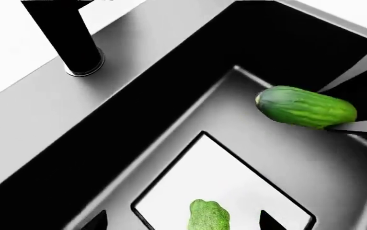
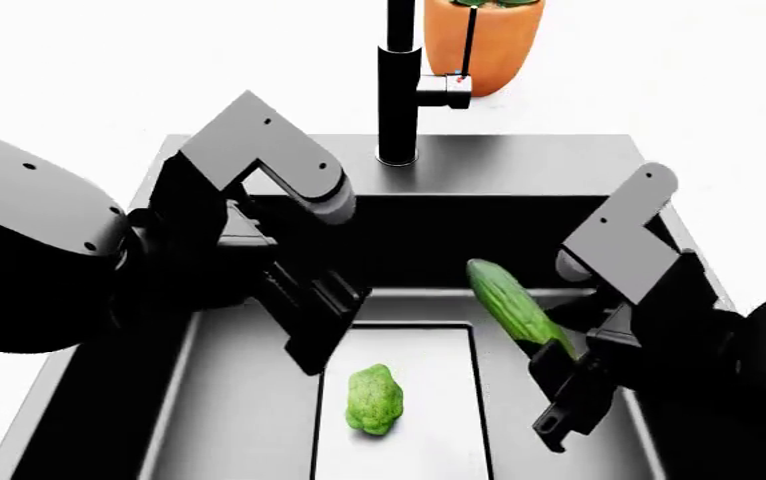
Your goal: Pick up the fruits and vegetables and place them in the sink. Turn on the sink faucet to wash them. Then turn the sink off and put them in the tray.
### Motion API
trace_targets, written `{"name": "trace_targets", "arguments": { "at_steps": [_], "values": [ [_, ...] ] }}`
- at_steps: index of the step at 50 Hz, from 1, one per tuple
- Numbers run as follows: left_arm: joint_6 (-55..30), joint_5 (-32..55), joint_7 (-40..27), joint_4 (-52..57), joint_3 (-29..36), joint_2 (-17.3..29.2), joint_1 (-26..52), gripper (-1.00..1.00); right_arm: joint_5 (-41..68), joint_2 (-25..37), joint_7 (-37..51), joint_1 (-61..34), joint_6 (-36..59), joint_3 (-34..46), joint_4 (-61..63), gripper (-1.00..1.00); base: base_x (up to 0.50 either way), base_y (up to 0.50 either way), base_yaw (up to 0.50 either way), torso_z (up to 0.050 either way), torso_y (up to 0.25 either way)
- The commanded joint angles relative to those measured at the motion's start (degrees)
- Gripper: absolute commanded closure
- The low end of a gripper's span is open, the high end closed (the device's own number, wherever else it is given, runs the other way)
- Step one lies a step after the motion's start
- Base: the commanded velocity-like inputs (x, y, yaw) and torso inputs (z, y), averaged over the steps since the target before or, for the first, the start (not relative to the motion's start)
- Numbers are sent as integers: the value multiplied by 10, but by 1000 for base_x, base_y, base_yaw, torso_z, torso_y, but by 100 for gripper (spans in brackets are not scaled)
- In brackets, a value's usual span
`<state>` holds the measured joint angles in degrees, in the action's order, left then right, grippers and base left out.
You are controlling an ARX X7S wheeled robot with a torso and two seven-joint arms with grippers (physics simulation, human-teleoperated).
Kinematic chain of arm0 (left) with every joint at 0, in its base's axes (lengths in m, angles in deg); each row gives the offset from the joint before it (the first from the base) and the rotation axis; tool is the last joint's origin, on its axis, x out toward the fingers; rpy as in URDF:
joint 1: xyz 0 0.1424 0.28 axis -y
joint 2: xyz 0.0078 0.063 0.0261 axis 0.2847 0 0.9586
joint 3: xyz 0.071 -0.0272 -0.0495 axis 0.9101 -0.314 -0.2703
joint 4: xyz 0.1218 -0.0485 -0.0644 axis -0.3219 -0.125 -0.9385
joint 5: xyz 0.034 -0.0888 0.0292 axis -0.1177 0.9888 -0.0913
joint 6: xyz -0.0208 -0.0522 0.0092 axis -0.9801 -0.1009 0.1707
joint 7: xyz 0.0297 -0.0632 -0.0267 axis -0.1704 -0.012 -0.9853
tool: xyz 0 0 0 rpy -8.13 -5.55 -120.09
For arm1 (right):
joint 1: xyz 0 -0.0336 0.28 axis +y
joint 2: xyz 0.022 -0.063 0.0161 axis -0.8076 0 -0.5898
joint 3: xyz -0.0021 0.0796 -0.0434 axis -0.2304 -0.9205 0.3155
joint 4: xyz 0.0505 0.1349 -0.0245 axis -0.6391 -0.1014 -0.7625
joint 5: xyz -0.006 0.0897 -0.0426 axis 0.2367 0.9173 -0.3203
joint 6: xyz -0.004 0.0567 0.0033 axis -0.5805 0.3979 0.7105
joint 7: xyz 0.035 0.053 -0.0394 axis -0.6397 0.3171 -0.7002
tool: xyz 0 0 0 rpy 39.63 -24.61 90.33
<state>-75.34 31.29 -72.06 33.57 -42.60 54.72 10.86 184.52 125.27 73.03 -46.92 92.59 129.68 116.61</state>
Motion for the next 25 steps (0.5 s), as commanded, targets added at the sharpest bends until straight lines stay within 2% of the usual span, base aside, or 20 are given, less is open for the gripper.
{"name": "trace_targets", "arguments": {
  "at_steps": [1,7,15,25],
  "values": [
    [7,-52,49,13,17,-18,-73,-100,129,72,100,-80,9,-31,42,100,0,0,0,0,0],
    [22,-101,82,16,24,-32,-112,-100,122,85,94,-85,0,-46,42,100,0,0,0,0,0],
    [42,-174,129,-1,38,-45,-139,-100,87,71,71,-68,-7,-48,36,100,0,0,0,0,0],
    [68,-241,158,-11,61,-53,-165,-100,58,65,55,-39,-20,-44,41,100,0,0,0,0,0]
  ]
}}
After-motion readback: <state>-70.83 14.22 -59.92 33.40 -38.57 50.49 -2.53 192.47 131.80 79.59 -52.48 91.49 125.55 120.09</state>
